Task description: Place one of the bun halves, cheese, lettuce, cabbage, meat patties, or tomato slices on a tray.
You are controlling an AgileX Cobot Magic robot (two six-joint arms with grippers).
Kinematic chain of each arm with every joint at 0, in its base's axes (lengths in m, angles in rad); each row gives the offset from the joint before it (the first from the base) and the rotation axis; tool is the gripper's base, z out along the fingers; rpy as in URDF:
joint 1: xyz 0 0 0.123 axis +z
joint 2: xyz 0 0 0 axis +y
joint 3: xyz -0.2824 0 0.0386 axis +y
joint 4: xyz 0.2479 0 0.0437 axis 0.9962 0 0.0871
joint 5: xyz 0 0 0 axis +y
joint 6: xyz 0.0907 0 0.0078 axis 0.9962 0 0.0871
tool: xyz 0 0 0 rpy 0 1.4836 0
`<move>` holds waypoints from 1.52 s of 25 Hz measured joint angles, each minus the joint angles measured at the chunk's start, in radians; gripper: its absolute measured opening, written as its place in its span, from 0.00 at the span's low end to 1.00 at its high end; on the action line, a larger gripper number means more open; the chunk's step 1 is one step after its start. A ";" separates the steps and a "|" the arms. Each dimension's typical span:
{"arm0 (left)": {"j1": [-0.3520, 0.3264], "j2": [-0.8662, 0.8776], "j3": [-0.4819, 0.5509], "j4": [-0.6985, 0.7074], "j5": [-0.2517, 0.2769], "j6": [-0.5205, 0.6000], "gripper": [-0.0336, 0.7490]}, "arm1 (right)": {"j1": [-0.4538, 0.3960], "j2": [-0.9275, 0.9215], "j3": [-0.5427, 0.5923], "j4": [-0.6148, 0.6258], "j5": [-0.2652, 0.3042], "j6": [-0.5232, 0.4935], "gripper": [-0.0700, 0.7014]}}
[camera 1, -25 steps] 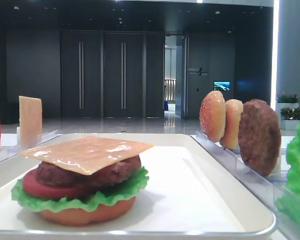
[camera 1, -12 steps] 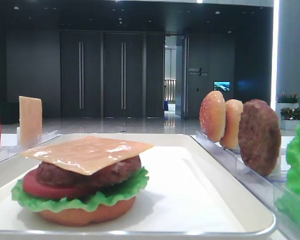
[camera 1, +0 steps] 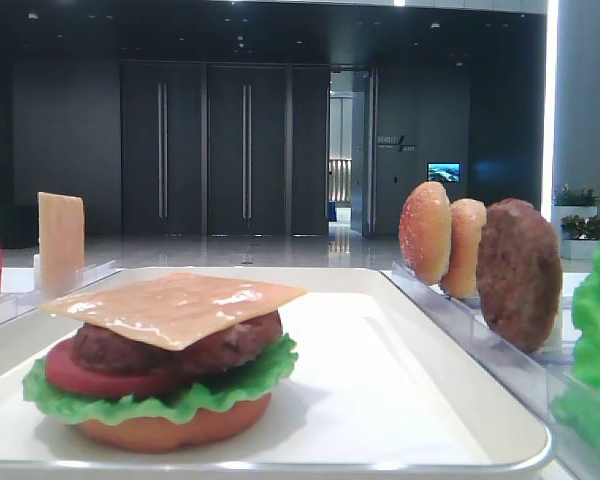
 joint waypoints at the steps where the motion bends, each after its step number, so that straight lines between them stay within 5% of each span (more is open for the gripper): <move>1: -0.009 -0.019 0.000 0.003 0.000 0.000 0.78 | 0.000 0.000 0.000 0.000 0.000 0.000 0.70; 10: -0.019 -0.195 0.000 0.025 0.000 0.000 0.78 | 0.000 0.000 0.000 0.000 0.000 0.000 0.70; 20: -0.019 -0.196 0.000 0.028 0.001 0.000 0.78 | 0.000 0.000 0.000 0.000 0.000 0.000 0.70; 27: -0.019 -0.196 0.000 0.028 0.001 0.000 0.92 | 0.000 0.000 0.000 0.000 0.000 0.000 0.70; 38: -0.019 -0.196 0.000 0.028 0.001 0.000 0.93 | 0.000 0.000 0.000 0.000 0.000 0.000 0.70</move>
